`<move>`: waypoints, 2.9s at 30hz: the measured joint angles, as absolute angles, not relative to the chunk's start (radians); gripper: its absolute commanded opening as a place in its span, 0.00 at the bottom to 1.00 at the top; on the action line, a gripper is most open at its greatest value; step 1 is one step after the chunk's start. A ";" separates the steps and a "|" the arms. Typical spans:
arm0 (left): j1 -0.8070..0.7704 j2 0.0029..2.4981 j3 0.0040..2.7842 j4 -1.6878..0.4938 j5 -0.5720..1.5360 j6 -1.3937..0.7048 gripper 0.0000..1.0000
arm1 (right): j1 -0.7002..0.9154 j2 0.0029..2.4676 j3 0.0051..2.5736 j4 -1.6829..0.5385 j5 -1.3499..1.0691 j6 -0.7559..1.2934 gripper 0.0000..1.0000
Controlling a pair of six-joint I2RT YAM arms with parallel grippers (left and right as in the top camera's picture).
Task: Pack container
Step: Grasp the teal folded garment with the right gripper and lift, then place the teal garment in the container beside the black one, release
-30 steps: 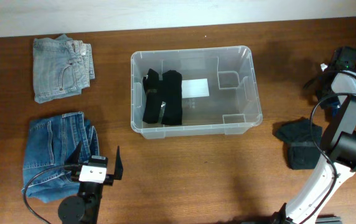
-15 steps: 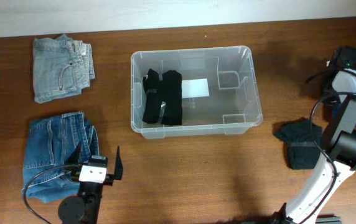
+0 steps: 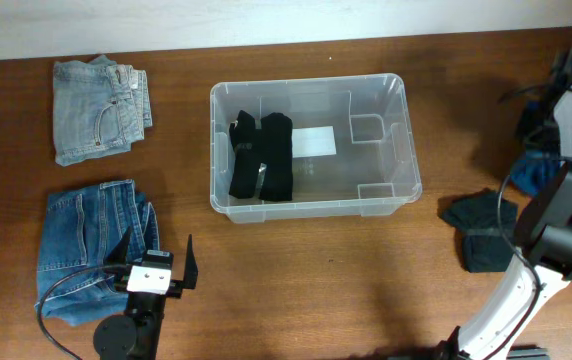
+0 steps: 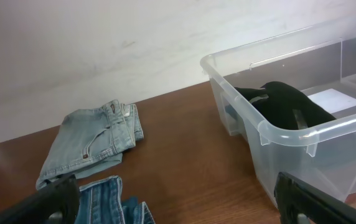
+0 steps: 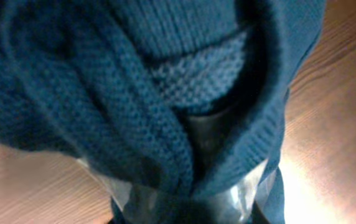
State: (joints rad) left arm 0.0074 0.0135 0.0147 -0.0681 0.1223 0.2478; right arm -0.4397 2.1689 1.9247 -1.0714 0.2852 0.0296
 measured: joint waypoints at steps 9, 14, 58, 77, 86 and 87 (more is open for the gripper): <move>0.007 0.014 0.015 -0.068 0.122 0.248 0.99 | -0.158 1.904 2.103 -1.240 0.262 0.087 0.17; 0.007 0.014 0.015 -0.068 0.122 0.248 0.99 | 0.034 1.811 2.115 -1.280 0.260 0.138 0.19; 0.007 0.014 0.015 -0.068 0.122 0.248 1.00 | 0.474 2.279 2.115 -1.280 0.174 0.446 0.23; 0.007 0.014 0.015 -0.068 0.122 0.248 0.99 | 0.496 2.279 2.115 -1.294 0.173 0.449 0.66; 0.007 0.014 0.015 -0.068 0.122 0.248 0.99 | 0.497 2.279 2.115 -1.294 0.174 0.445 0.79; 0.007 0.014 0.015 -0.068 0.122 0.248 0.99 | 0.497 2.279 2.115 -1.294 0.174 0.446 0.79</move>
State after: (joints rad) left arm 0.0074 0.0135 0.0147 -0.0681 0.1223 0.2478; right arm 0.4973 2.2791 2.1151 -1.2938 0.1738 0.4458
